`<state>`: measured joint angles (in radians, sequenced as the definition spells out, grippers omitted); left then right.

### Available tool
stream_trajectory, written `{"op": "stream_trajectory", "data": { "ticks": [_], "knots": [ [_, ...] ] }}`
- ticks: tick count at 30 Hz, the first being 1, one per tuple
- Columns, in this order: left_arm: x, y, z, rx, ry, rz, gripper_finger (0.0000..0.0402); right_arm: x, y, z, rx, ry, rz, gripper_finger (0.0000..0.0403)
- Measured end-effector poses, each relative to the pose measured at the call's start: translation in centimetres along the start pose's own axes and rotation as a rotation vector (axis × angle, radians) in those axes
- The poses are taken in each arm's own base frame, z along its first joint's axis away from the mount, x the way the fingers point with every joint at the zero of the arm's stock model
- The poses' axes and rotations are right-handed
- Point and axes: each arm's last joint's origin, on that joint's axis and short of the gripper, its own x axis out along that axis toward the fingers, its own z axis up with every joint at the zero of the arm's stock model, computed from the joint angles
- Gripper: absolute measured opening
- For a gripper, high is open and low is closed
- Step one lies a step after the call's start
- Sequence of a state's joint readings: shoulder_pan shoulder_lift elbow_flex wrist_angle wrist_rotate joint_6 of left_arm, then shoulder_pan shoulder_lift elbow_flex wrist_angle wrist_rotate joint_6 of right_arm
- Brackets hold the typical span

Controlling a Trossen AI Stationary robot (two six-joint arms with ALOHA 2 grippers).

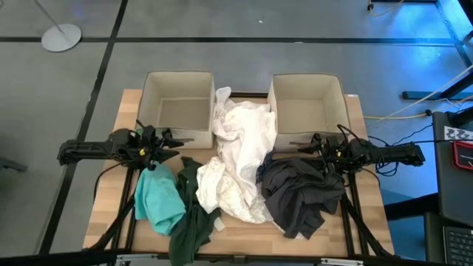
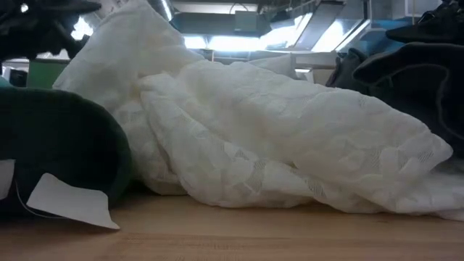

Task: Sort clothes
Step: Put the white shirt into the left brown bin

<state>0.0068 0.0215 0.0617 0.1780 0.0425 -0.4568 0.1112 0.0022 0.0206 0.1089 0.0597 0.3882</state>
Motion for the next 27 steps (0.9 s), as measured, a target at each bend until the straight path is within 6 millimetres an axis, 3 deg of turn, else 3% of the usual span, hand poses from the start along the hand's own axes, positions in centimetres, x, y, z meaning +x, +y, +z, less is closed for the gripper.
{"op": "stream_trajectory", "data": {
  "ticks": [11,18,27],
  "knots": [
    [2.2,-2.9,4.7,0.133,0.033,-0.026,0.0203,0.0,0.0,0.0,0.008,0.000,0.000,0.0209],
    [5.4,-4.0,7.5,0.246,0.048,0.082,0.0203,0.0,0.0,0.0,0.001,-0.001,-0.011,0.0209],
    [10.5,-4.6,9.1,0.315,0.148,0.202,0.0203,0.0,-0.1,-0.1,-0.055,0.003,-0.014,0.0209]
  ]
}}
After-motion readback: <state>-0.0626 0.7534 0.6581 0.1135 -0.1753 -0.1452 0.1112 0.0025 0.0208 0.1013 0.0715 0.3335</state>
